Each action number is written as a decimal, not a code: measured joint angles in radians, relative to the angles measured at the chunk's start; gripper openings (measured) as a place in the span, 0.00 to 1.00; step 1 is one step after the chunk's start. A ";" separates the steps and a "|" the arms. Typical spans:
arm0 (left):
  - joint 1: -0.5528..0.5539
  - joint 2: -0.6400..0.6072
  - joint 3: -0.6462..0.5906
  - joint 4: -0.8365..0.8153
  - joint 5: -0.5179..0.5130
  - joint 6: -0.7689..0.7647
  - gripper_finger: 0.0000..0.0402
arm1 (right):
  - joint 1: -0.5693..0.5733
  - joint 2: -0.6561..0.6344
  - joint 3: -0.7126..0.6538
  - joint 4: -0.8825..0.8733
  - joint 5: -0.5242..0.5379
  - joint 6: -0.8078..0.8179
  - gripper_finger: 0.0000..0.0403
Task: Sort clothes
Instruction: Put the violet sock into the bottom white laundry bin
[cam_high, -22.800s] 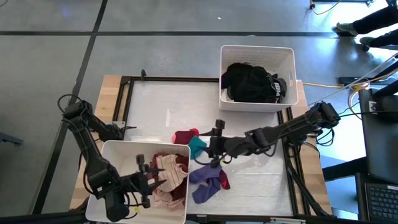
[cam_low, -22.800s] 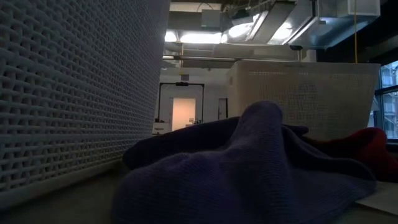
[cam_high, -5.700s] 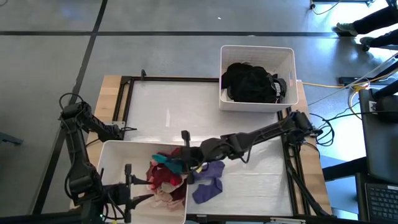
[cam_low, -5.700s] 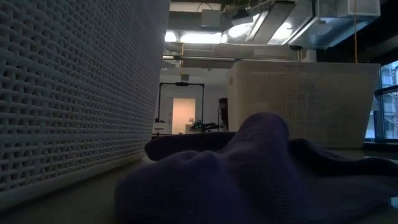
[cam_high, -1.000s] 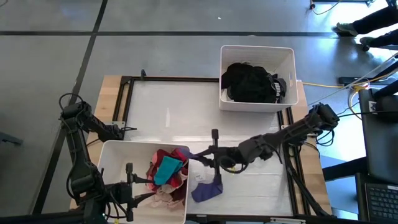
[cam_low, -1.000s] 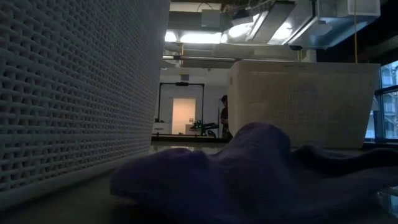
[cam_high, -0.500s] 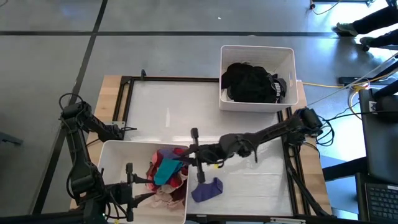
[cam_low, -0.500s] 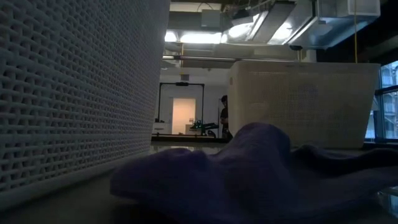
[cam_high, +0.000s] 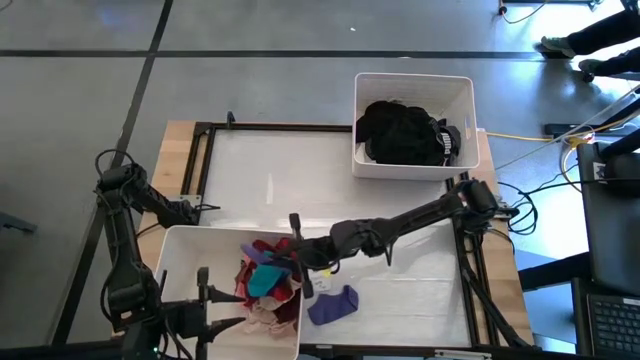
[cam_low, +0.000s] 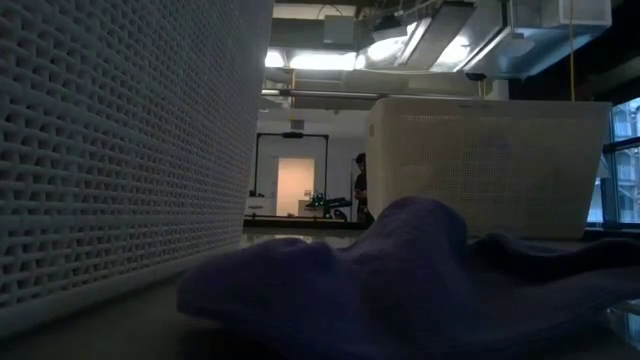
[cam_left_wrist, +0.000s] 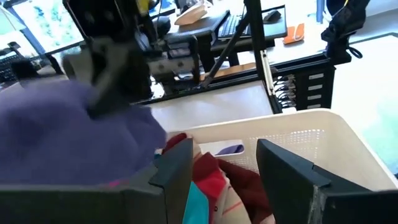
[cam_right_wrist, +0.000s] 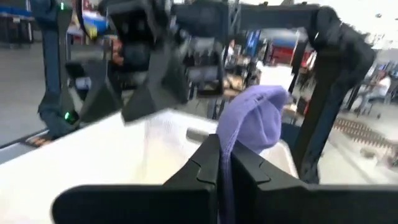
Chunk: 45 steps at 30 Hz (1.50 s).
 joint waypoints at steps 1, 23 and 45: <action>-0.003 0.000 0.000 0.000 -0.003 0.000 0.42 | 0.000 0.002 -0.001 -0.017 -0.001 0.007 0.06; -0.017 0.000 0.000 0.004 -0.020 -0.003 0.42 | 0.103 -0.171 -0.003 -0.487 0.050 0.104 0.59; -0.007 0.000 0.000 0.003 -0.020 -0.012 0.42 | 0.315 -0.245 -0.317 -0.845 0.238 0.519 0.57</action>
